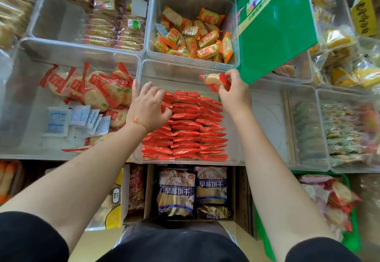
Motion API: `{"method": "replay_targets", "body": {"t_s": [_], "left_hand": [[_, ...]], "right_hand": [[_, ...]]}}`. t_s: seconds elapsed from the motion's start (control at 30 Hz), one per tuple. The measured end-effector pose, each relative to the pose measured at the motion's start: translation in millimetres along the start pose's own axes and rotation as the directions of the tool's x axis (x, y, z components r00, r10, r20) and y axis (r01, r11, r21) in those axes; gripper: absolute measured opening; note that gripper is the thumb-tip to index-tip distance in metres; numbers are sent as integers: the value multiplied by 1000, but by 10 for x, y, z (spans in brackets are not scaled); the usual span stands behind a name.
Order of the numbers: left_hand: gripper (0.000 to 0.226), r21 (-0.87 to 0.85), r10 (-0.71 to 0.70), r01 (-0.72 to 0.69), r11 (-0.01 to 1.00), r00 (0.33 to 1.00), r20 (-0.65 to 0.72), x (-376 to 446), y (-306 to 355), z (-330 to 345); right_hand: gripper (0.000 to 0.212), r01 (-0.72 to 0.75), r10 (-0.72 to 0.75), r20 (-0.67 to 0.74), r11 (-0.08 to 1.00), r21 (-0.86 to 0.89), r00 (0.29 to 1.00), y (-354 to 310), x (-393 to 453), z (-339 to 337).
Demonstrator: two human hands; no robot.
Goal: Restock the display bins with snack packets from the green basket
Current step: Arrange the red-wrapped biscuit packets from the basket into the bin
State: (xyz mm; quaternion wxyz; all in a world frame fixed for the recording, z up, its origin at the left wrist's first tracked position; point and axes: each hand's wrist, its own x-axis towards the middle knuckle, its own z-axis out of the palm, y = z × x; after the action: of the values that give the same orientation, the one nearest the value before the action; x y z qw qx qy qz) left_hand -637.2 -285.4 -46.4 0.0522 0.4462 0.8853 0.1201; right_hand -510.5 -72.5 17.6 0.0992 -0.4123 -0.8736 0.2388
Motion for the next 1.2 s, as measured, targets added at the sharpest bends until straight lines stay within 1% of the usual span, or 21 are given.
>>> {"method": "replay_targets", "body": {"t_s": [0.07, 0.1, 0.17, 0.23, 0.3, 0.43, 0.53, 0.6, 0.67, 0.77, 0.83, 0.9, 0.97, 1.07, 1.1, 1.13, 1.17, 1.2], "left_hand": [[52, 2, 6, -6, 1000, 1000, 1, -2, 0, -2], [51, 5, 8, -8, 1000, 1000, 1, -2, 2, -8], [49, 4, 9, -9, 1000, 1000, -3, 0, 10, -21], [48, 5, 4, -4, 1000, 1000, -3, 5, 16, -29], [47, 9, 0, 0, 1000, 1000, 4, 6, 16, -32], [46, 15, -1, 0, 1000, 1000, 18, 2, 33, -50], [47, 19, -3, 3, 1000, 1000, 31, -4, 34, -51], [48, 19, -2, 1, 1000, 999, 43, 3, 36, -49], [48, 20, -3, 2, 1000, 999, 41, 5, 40, -55], [50, 17, -1, 1, 1000, 999, 39, -2, 53, -70], [50, 10, -3, 3, 1000, 999, 49, -6, 56, -79], [48, 10, 1, -1, 1000, 999, 41, -7, 60, -70], [47, -3, 0, 0, 1000, 1000, 16, -10, 72, -70], [44, -33, -5, 5, 999, 1000, 3, -39, 57, -73], [46, -53, -24, 24, 998, 1000, 1, -63, 68, -79], [51, -114, -67, 67, 991, 998, 7, -92, 132, -98], [54, -213, -120, 120, 970, 993, 15, -125, 278, -145], [50, -316, -157, 160, 935, 987, 34, -176, 498, -203]], "right_hand": [[16, 138, -148, -33, 968, -212, 988, 45, 72, 59], [19, 179, -193, -18, 939, -293, 981, 55, 105, 110], [26, 238, -233, 65, 873, -425, 970, 44, 132, 218], [26, 246, -202, 143, 843, -479, 969, 38, 122, 309], [24, 215, -136, 192, 847, -487, 972, 69, 105, 400], [25, 145, -7, 267, 853, -501, 964, 109, 82, 555], [28, 98, 59, 287, 860, -501, 956, 71, 79, 611], [33, 80, 75, 292, 871, -485, 953, 65, 71, 617], [40, 77, 55, 272, 888, -453, 961, 86, 47, 620], [45, 73, -21, 158, 940, -333, 987, 79, -82, 635], [39, 105, -84, 95, 962, -251, 992, 37, -233, 626], [27, 143, -130, 83, 974, -175, 988, 12, -438, 599], [21, 119, -109, 114, 989, -84, 987, 25, -678, 542], [22, 64, -61, 153, 998, -20, 986, 101, -1025, 415], [22, 54, -54, 156, 999, 5, 986, 130, -1132, 346], [22, 39, -43, 149, 999, 32, 988, 178, -1231, 279], [21, 24, -31, 131, 998, 54, 991, 221, -1323, 197], [20, 10, -18, 113, 997, 71, 993, 279, -1408, 126]]}}
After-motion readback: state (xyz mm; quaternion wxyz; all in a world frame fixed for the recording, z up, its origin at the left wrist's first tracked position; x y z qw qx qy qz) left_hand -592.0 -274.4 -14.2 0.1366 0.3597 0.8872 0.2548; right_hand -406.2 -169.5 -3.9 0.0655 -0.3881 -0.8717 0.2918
